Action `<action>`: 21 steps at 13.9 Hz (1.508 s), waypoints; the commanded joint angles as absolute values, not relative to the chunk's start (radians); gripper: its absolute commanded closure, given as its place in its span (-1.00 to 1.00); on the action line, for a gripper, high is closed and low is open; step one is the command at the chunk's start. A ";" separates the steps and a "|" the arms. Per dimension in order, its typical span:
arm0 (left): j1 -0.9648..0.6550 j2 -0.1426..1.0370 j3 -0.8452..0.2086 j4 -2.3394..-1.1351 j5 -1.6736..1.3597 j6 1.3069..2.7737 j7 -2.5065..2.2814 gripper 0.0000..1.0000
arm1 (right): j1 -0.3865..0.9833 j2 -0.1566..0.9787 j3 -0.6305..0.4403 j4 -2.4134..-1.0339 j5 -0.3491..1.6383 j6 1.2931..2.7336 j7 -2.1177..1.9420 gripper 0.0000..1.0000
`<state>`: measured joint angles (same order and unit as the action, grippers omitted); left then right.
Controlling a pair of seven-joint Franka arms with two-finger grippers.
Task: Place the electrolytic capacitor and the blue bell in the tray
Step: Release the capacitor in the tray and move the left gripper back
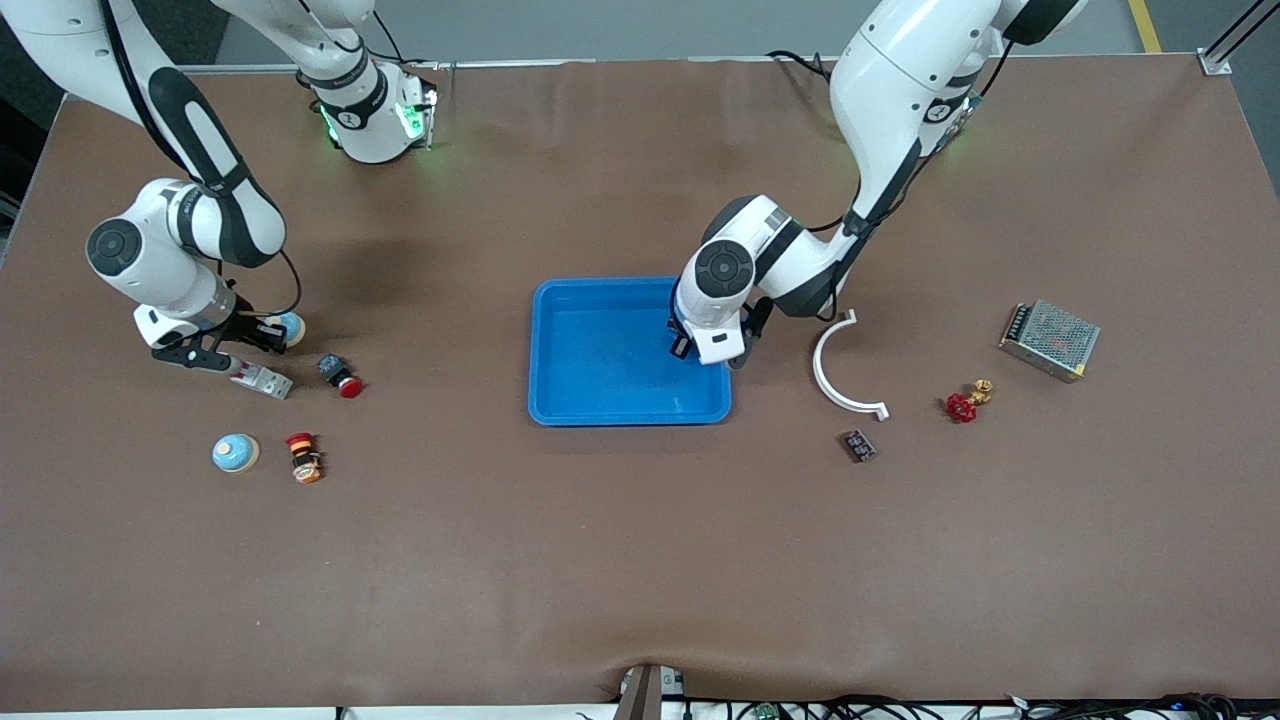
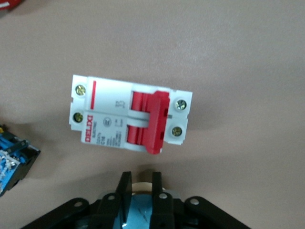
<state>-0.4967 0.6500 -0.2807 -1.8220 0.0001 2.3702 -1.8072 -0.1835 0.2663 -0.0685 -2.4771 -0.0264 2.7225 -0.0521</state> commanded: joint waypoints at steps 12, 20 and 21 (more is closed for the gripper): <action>-0.109 0.546 -0.276 -1.707 0.221 2.091 -1.387 -1.00 | -0.236 0.252 -0.054 -2.522 -0.037 2.723 -0.060 -1.00; -0.072 0.635 -0.276 -1.707 0.350 2.164 -1.198 -0.95 | -0.229 0.223 -0.052 -2.588 -0.037 2.761 -0.055 -1.00; -0.066 0.641 -0.276 -1.709 0.350 2.186 -1.193 -0.90 | -0.229 0.210 -0.052 -2.595 -0.037 2.755 -0.055 -1.00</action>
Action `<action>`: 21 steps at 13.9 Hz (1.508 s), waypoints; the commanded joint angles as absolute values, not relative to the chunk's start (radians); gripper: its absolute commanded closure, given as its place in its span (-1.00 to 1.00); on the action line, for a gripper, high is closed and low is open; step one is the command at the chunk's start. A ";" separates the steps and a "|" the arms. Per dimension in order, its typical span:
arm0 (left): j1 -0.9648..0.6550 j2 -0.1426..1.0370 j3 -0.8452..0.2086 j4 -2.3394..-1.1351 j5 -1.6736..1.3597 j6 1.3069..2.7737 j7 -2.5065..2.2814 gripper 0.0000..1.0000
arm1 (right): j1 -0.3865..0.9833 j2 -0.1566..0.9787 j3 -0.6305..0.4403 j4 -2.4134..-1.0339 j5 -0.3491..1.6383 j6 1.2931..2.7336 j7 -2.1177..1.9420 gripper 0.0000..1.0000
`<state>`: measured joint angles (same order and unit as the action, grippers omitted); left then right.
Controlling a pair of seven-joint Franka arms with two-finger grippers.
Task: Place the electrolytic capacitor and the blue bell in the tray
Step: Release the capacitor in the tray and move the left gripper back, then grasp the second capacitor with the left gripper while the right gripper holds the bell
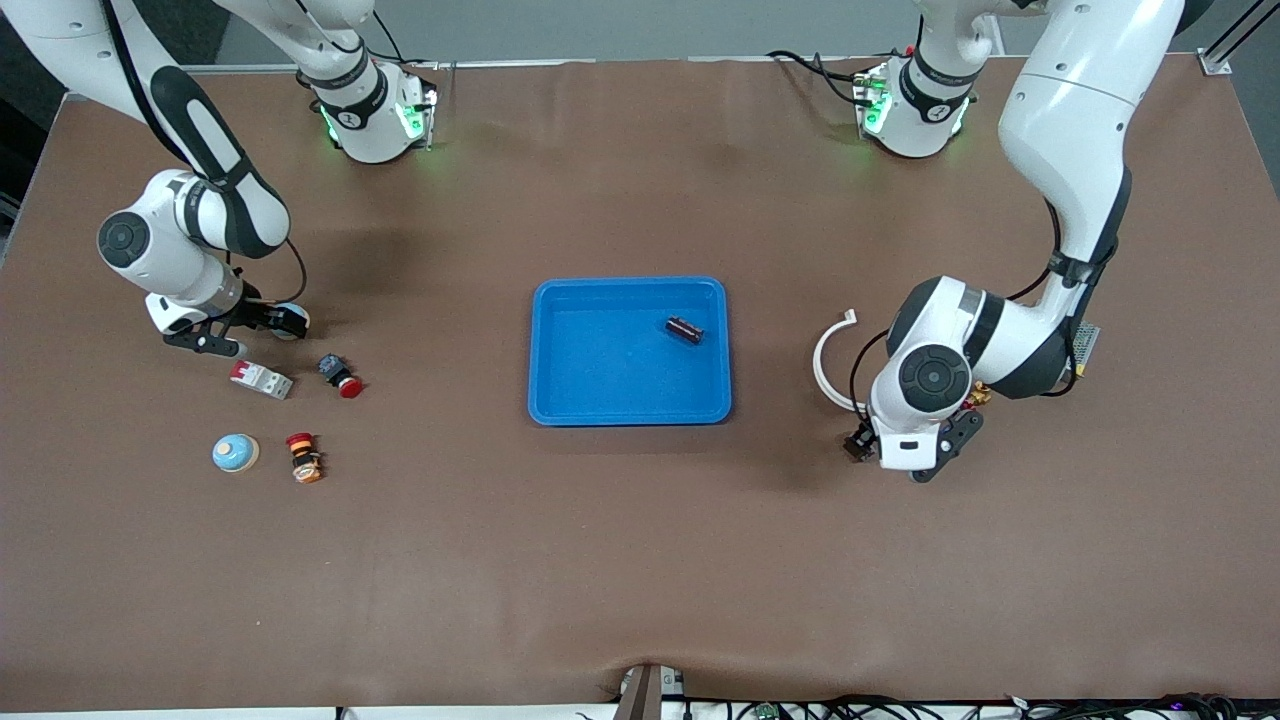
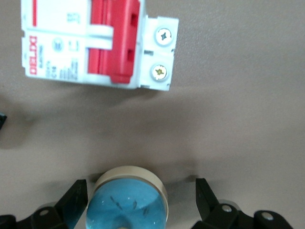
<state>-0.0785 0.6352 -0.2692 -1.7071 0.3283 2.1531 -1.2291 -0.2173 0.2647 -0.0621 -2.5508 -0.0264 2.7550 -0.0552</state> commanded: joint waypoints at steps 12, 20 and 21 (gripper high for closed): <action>-0.060 0.704 -0.275 -1.707 0.350 2.333 -1.144 0.09 | -0.215 0.160 -0.052 -2.623 -0.037 2.712 -0.043 0.42; -0.075 0.678 -0.279 -1.707 0.347 2.322 -1.170 1.00 | -0.102 0.071 -0.048 -2.596 -0.035 2.590 0.090 1.00; -0.077 0.669 -0.285 -1.707 0.342 2.316 -1.184 1.00 | -0.057 0.033 -0.048 -2.589 -0.034 2.544 0.145 1.00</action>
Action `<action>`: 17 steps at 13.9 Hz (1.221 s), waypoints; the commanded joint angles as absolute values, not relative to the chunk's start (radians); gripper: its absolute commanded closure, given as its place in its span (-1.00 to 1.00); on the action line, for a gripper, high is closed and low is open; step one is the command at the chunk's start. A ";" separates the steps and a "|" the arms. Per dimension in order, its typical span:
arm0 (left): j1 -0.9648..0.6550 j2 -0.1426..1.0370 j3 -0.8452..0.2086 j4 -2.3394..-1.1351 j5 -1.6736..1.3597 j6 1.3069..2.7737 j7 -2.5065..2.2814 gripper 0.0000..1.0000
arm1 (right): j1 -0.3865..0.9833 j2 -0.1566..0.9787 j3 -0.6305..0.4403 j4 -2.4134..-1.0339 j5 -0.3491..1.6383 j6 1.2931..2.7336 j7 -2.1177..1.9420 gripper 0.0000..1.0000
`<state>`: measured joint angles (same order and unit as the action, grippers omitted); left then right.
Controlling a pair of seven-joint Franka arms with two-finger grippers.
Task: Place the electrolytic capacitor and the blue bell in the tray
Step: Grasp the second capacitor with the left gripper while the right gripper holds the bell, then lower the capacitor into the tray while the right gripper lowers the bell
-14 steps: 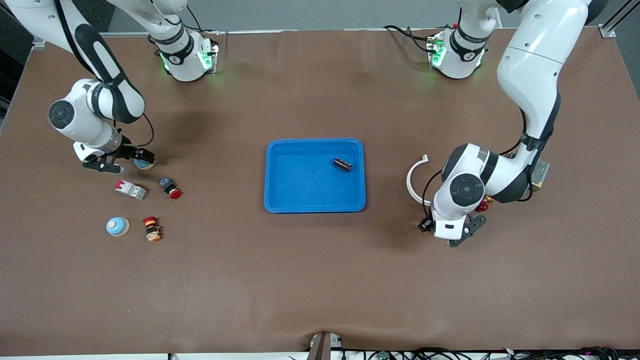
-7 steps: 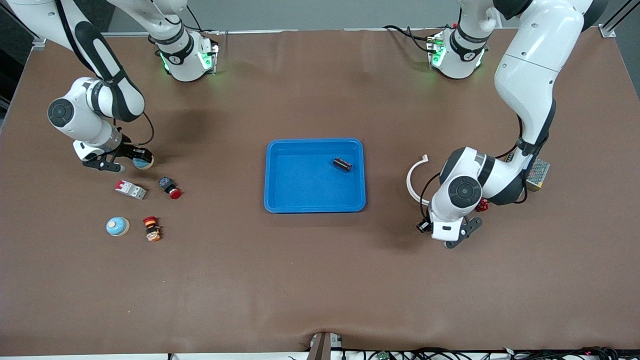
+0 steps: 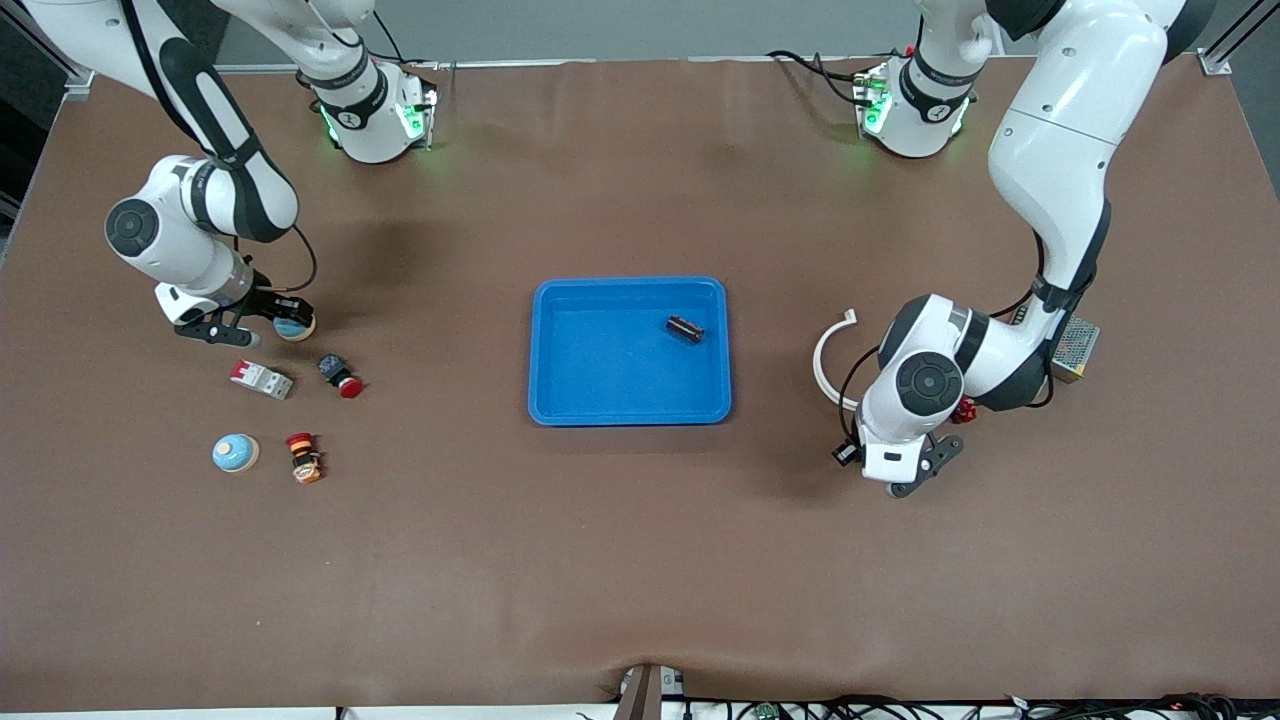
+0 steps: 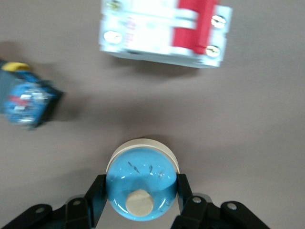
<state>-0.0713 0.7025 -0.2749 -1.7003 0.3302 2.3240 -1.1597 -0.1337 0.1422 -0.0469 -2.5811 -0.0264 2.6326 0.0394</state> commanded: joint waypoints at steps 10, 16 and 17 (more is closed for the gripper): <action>-0.135 0.626 -0.420 -1.669 0.336 2.279 -1.458 1.00 | 0.475 -0.034 -0.048 -2.410 0.122 2.347 0.795 1.00; -0.287 0.658 -0.422 -1.606 0.333 2.281 -1.659 1.00 | 0.619 0.085 -0.049 -2.272 0.196 2.344 1.052 1.00; -0.310 0.661 -0.422 -1.606 0.333 2.280 -1.699 1.00 | 0.636 0.136 -0.049 -2.223 0.195 2.344 1.098 1.00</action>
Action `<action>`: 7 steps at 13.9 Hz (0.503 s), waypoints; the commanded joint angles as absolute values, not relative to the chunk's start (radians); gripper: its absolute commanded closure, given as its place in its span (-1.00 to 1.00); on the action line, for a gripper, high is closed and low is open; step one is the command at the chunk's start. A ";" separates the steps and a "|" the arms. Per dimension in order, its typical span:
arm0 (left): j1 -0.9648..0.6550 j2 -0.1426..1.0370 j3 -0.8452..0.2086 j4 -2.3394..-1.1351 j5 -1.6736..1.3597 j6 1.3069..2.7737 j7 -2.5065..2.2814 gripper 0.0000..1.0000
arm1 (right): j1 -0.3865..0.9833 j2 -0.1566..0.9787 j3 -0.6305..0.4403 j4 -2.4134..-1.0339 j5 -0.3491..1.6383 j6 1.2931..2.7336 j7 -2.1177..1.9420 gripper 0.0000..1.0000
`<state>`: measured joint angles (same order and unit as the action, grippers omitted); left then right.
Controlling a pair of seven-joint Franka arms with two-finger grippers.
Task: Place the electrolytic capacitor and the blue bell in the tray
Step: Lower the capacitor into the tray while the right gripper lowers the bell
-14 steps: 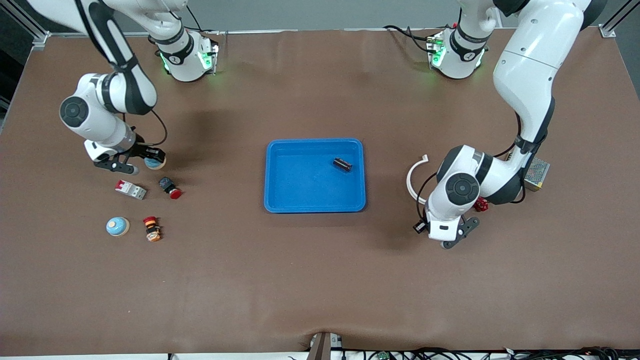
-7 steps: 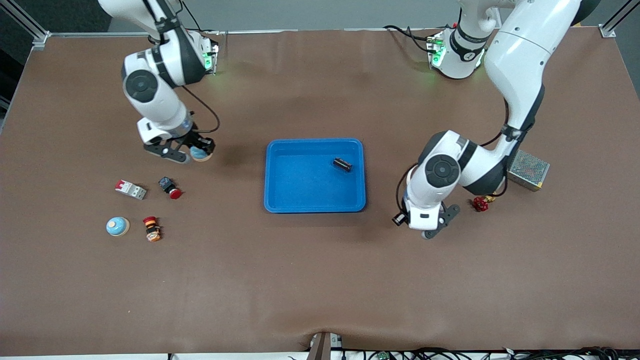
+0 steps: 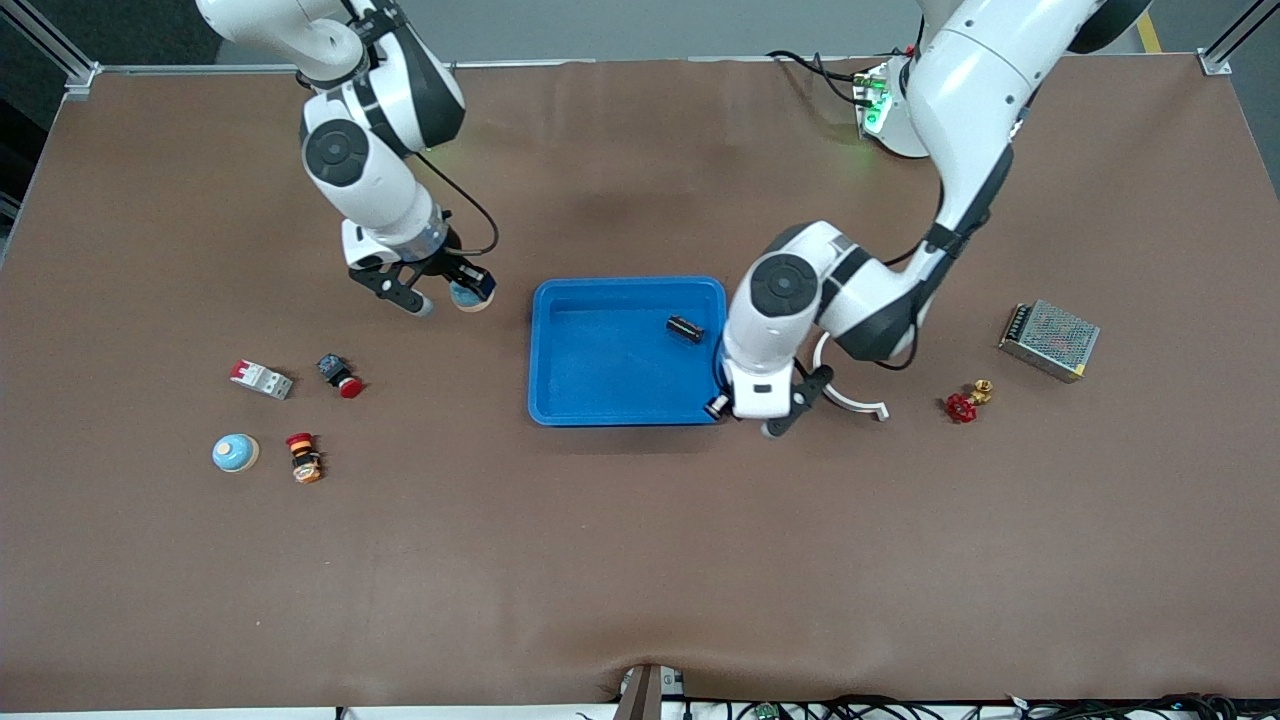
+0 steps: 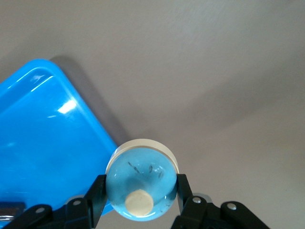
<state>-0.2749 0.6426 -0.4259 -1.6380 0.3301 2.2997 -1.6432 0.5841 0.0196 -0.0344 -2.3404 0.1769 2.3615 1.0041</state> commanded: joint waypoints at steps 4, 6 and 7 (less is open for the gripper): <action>-0.363 0.707 -0.419 -1.606 0.344 2.287 -1.818 1.00 | 0.693 0.308 -0.051 -2.067 0.187 2.347 1.218 1.00; -0.391 0.727 -0.413 -1.606 0.344 2.289 -1.860 1.00 | 0.707 0.353 -0.051 -2.034 0.187 2.353 1.232 1.00; -0.394 0.736 -0.413 -1.606 0.344 2.290 -1.877 1.00 | 0.709 0.366 -0.051 -2.031 0.187 2.358 1.236 1.00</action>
